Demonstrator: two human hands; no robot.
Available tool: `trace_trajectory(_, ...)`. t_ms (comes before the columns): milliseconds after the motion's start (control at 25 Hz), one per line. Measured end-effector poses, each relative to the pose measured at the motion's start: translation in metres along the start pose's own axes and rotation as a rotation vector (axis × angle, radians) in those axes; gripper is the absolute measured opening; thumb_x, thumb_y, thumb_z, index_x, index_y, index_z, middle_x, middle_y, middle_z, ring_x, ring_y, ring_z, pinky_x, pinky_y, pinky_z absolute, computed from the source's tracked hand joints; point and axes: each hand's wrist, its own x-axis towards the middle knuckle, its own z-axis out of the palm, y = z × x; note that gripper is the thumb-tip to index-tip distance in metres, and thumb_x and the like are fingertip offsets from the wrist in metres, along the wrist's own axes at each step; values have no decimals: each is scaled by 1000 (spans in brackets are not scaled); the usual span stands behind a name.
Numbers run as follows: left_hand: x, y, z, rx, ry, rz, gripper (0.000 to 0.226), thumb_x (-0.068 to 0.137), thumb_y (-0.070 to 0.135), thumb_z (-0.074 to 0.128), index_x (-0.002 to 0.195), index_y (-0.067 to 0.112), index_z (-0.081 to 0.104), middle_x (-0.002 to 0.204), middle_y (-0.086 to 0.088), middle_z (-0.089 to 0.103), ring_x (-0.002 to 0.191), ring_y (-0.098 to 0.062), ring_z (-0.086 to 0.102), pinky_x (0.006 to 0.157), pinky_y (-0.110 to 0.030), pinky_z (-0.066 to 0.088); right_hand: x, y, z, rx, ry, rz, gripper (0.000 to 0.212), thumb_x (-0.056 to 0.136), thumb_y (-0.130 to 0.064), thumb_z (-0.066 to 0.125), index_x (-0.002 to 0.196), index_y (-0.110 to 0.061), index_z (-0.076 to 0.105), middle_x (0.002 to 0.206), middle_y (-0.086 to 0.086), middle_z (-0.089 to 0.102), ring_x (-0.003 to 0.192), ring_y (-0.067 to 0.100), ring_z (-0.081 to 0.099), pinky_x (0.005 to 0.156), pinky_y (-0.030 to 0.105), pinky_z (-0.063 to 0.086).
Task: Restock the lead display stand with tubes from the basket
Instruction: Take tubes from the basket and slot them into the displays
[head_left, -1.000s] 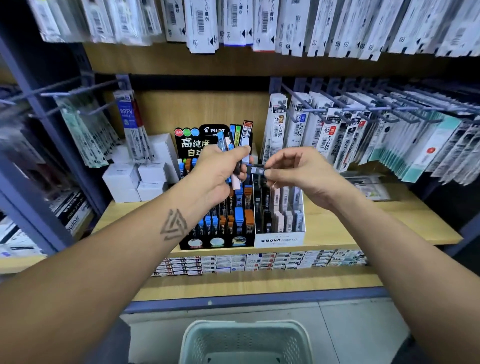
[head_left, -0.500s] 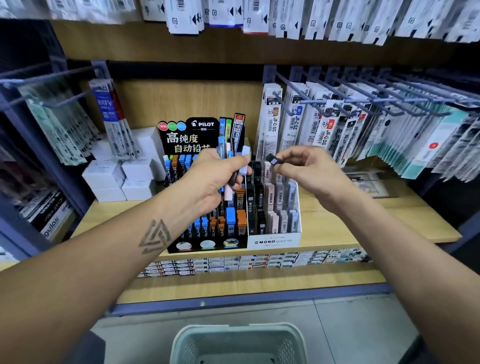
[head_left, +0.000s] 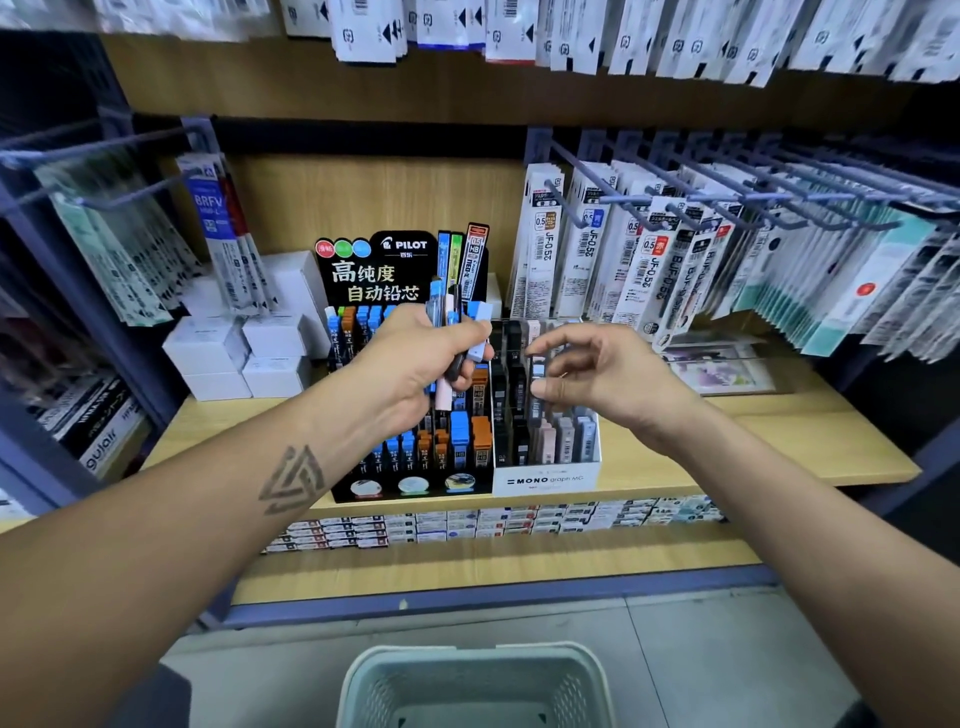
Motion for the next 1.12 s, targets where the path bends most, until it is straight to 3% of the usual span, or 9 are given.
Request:
trace_trajectory(160, 1, -4, 0, 23, 2, -21, 33, 92, 7, 69, 117, -11, 58, 73, -16, 69, 46, -12, 50, 41, -22, 40, -1, 0, 1, -110, 44, -13, 13, 85, 10, 70, 90, -2, 69, 86, 17, 70, 72, 26, 74, 71, 33, 61)
trace_trajectory(280, 2, -7, 0, 38, -3, -23, 36, 91, 7, 70, 119, -11, 56, 73, -16, 70, 47, -12, 51, 41, -23, 40, -2, -1, 2, -195, 3, 19, 13, 85, 8, 71, 93, -2, 69, 86, 22, 72, 71, 25, 75, 72, 31, 62)
trace_trajectory(480, -2, -7, 0, 58, -34, -27, 13, 92, 6, 69, 100, -2, 62, 73, -17, 70, 47, -12, 51, 42, -23, 40, 2, 7, 5, -333, 9, 13, 12, 84, 1, 76, 89, -9, 71, 80, 11, 74, 73, 25, 76, 78, 41, 62)
trace_trajectory(560, -2, -8, 0, 64, -42, -27, 11, 92, 6, 69, 97, -2, 63, 71, -16, 70, 47, -12, 51, 42, -23, 40, 4, 10, 8, -441, 20, -8, 9, 83, -5, 78, 89, -11, 74, 77, 3, 74, 71, 16, 74, 77, 32, 61)
trace_trajectory(640, -3, -9, 0, 72, -47, -26, 8, 92, 6, 68, 93, -1, 64, 69, -15, 69, 47, -12, 51, 42, -23, 40, 4, 11, 14, -568, 16, -45, 10, 82, -11, 80, 90, -16, 77, 74, -12, 69, 68, 0, 66, 67, 11, 51)
trace_trajectory(680, -3, -9, 0, 78, -46, -26, 8, 93, 6, 68, 92, 0, 64, 70, -15, 69, 47, -12, 51, 42, -23, 40, 4, 11, 18, -603, 7, -58, 11, 82, -13, 81, 91, -18, 78, 74, -15, 68, 68, -3, 63, 65, 9, 46)
trace_trajectory(920, -3, -10, -1, 80, -47, -32, 9, 92, 7, 69, 94, 0, 63, 75, -17, 70, 48, -12, 50, 42, -23, 40, 8, 24, 33, -715, -6, -98, 14, 83, -20, 81, 96, -24, 78, 90, -6, 74, 84, 13, 68, 82, 32, 57)
trace_trajectory(1120, -3, -11, -4, 70, -35, -48, 22, 93, 7, 68, 110, -6, 62, 76, -17, 70, 48, -12, 51, 41, -22, 40, 5, 33, 46, -835, -2, -133, 13, 83, -22, 78, 95, -25, 74, 90, -5, 71, 86, 19, 65, 77, 34, 54)
